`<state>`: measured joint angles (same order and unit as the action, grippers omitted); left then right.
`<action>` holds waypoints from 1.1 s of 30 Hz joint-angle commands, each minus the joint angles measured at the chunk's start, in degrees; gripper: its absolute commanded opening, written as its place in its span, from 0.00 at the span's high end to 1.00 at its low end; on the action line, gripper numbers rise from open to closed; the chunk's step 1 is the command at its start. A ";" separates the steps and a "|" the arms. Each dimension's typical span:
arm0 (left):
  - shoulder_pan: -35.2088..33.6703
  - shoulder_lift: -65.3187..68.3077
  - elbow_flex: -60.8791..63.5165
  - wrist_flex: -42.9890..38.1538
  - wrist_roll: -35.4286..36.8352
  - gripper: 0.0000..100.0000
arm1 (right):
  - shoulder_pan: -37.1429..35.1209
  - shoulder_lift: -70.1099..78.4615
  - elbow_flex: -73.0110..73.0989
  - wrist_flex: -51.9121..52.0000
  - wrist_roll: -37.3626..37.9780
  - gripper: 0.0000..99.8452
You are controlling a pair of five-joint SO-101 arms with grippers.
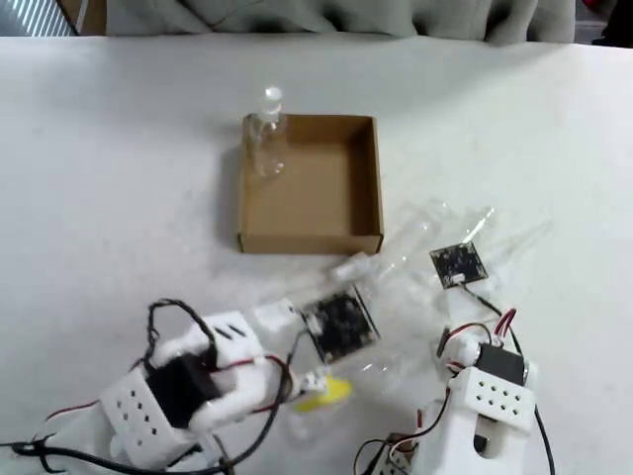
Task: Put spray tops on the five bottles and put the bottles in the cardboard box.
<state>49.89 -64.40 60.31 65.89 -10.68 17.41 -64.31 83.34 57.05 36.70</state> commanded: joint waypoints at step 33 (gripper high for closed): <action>-1.54 10.77 8.18 -21.36 1.49 0.70 | 29.93 -0.04 -15.38 -5.76 3.87 0.95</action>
<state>49.27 -52.70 68.48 45.32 -10.51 45.10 -64.31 71.47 52.48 39.52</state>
